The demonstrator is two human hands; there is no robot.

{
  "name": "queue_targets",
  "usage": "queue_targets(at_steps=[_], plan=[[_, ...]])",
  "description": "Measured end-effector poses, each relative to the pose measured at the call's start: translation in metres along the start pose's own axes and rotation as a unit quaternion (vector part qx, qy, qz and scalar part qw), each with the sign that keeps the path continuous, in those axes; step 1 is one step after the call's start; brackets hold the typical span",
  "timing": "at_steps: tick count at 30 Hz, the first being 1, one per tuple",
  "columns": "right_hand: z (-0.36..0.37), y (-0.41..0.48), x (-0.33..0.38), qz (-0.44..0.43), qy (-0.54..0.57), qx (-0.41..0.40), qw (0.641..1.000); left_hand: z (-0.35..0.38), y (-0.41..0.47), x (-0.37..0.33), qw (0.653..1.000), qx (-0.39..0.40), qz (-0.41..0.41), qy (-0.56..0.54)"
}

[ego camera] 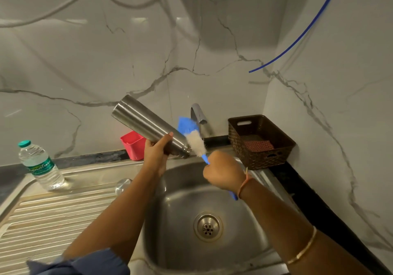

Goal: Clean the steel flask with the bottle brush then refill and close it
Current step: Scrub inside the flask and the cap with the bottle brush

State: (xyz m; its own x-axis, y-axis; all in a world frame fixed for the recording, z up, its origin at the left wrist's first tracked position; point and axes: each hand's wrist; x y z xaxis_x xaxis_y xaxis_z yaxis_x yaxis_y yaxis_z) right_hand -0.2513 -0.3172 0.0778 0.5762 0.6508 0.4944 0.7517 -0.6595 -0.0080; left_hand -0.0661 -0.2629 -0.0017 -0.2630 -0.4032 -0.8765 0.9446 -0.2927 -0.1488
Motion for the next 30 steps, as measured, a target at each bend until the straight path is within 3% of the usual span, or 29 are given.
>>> queue_targets(at_steps=[7,12,18,22,25,28,30], plan=[[0.009,-0.021,0.001,-0.053,-0.015,0.001,0.998,-0.009,0.011,-0.005,0.998,-0.053,0.014,0.003],[0.004,-0.005,0.007,-0.027,-0.002,0.012,1.0,-0.001,0.005,-0.003,0.999,-0.003,-0.012,-0.051],[0.007,0.012,-0.002,0.01,0.09,0.051,0.995,-0.012,0.011,-0.005,0.997,0.001,-0.063,-0.049],[0.007,0.001,-0.003,-0.065,0.036,0.043,0.996,-0.019,0.019,-0.009,0.998,-0.043,-0.048,0.014],[-0.001,0.006,-0.005,-0.083,0.026,0.018,0.996,-0.018,0.012,-0.013,0.998,-0.003,-0.053,0.029],[-0.013,0.023,-0.021,-0.009,0.159,0.033,0.987,-0.015,0.007,-0.012,0.996,0.02,-0.082,-0.013],[-0.016,0.03,-0.039,0.059,0.312,0.06,0.946,-0.013,0.003,-0.013,0.992,0.018,-0.105,-0.07]])
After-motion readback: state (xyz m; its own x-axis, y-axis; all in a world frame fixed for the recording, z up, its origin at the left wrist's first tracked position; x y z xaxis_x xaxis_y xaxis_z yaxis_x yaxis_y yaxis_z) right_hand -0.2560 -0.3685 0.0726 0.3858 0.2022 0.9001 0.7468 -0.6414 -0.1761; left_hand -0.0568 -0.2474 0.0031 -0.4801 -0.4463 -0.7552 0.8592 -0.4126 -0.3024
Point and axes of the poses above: each hand's wrist, its own y-axis towards the middle knuckle, its own z-axis out of the palm, x = y × z, and after that the axes turned 11 degrees about -x, right-handed
